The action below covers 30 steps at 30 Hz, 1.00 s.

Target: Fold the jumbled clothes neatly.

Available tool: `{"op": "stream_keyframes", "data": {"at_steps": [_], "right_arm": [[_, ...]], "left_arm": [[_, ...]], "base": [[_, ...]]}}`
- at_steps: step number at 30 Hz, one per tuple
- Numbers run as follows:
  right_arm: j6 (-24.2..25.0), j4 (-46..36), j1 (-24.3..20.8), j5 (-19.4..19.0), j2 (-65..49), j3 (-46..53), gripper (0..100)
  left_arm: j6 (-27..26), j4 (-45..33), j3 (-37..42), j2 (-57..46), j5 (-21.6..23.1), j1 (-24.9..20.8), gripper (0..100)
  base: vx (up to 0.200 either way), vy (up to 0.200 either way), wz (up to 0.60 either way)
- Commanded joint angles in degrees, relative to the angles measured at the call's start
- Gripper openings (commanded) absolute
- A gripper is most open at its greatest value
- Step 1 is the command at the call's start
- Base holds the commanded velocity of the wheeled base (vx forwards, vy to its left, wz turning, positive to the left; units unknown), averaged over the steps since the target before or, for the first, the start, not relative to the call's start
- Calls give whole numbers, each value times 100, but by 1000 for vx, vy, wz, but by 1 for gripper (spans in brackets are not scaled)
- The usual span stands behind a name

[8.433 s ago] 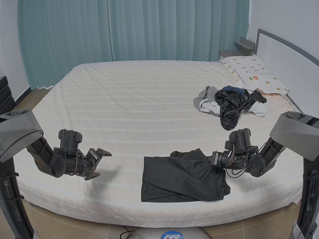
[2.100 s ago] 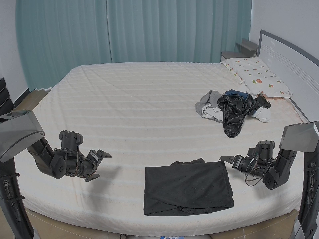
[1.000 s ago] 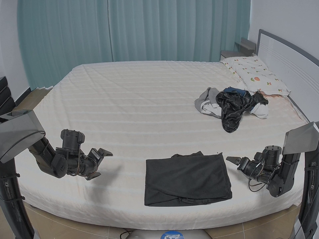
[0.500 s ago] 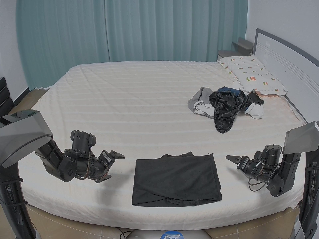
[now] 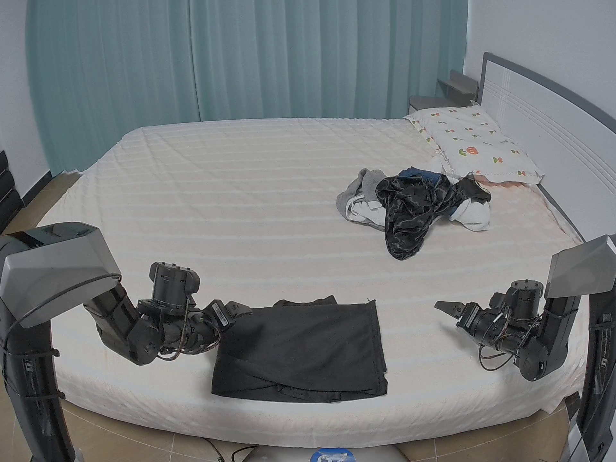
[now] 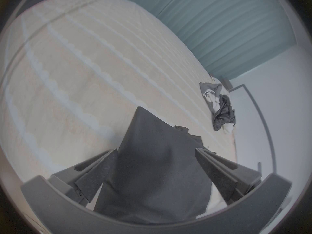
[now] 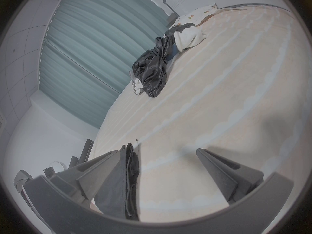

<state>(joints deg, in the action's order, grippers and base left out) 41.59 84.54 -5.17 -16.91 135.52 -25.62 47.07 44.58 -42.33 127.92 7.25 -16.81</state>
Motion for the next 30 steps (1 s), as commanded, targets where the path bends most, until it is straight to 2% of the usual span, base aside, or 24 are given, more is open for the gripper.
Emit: {"op": "stream_keyframes", "data": {"at_steps": [1,6,14,25,30], "right_arm": [[-11,1,-10,-5,44,5,100],[-37,1,-10,-5,44,5,100],[-37,1,-10,-14,36,14,100],[-37,1,-10,-14,44,14,100],[-37,1,-10,-14,53,5,100]], "left_arm": [[-251,279,163,427,-251,-138,100],[-277,789,374,506,-383,-173,100],[-479,1009,559,489,-629,-173,100],[-444,1044,497,568,-532,-200,100],[-400,1448,585,577,-470,-261,100]], "base": [[0,0,0],[0,0,0],[0,0,0],[0,0,0],[0,0,0]]}}
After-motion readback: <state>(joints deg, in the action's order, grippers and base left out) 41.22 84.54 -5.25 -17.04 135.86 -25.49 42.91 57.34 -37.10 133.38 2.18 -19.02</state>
